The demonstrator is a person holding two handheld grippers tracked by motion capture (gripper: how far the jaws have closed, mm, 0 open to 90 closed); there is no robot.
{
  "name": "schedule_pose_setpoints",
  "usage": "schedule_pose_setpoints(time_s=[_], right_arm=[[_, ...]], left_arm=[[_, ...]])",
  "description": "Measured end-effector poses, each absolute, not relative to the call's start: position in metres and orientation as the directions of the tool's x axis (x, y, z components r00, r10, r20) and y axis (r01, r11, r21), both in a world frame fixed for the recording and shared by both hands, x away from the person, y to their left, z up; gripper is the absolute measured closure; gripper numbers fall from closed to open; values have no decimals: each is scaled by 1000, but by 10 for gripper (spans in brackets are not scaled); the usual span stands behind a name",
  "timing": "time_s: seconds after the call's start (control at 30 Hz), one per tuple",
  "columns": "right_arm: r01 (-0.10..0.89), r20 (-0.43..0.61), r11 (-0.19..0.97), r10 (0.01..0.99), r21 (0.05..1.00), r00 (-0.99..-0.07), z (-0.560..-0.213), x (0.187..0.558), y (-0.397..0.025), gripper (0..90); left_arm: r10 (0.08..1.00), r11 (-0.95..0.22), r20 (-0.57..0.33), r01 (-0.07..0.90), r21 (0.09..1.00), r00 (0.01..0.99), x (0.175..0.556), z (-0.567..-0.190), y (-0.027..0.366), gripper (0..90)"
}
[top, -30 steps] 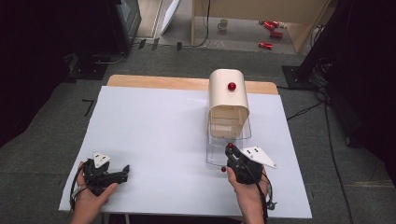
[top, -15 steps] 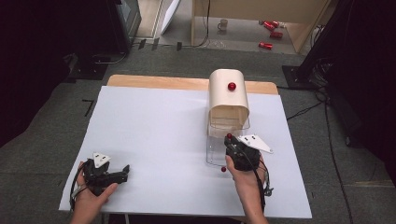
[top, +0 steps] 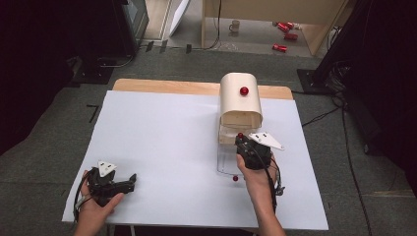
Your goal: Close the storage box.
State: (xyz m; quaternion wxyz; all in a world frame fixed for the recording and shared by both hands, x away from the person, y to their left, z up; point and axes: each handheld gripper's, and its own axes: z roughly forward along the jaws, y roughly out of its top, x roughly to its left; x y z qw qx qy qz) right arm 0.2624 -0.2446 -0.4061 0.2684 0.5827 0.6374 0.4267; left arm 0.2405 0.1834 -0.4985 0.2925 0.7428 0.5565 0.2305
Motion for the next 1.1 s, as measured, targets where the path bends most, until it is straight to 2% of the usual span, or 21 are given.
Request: schedule_pose_setpoints(time_s=[0.83,0.87,0.93,1.0,1.03,1.07,1.1], right_arm=[[517,169,-59,971,854,-167,-405,279,-245,747],[518,170,-58,970,853,-171,-406,278,-245,731],[530,187,-57,963,846,-196,-406,276,-245,640],[544,176,-29,960,839,-220,-410,271,-245,418],[544,176,-29,960,839,-220,-410,271,-245,418],[558,175,-21,958,829,-225,-414,265,-247,305],[558,175,-21,958,829,-225,-414,265,-247,305]], left_arm=[[962,-207,15,691,692,273,241,-499,183,20],[962,-207,15,691,692,273,241,-499,183,20],[962,-208,16,692,691,274,241,-499,183,20],[961,-209,17,692,691,275,240,-499,183,20],[961,-209,17,692,691,275,240,-499,183,20],[962,-209,16,692,691,274,241,-499,183,20],[962,-209,16,692,691,274,241,-499,183,20]])
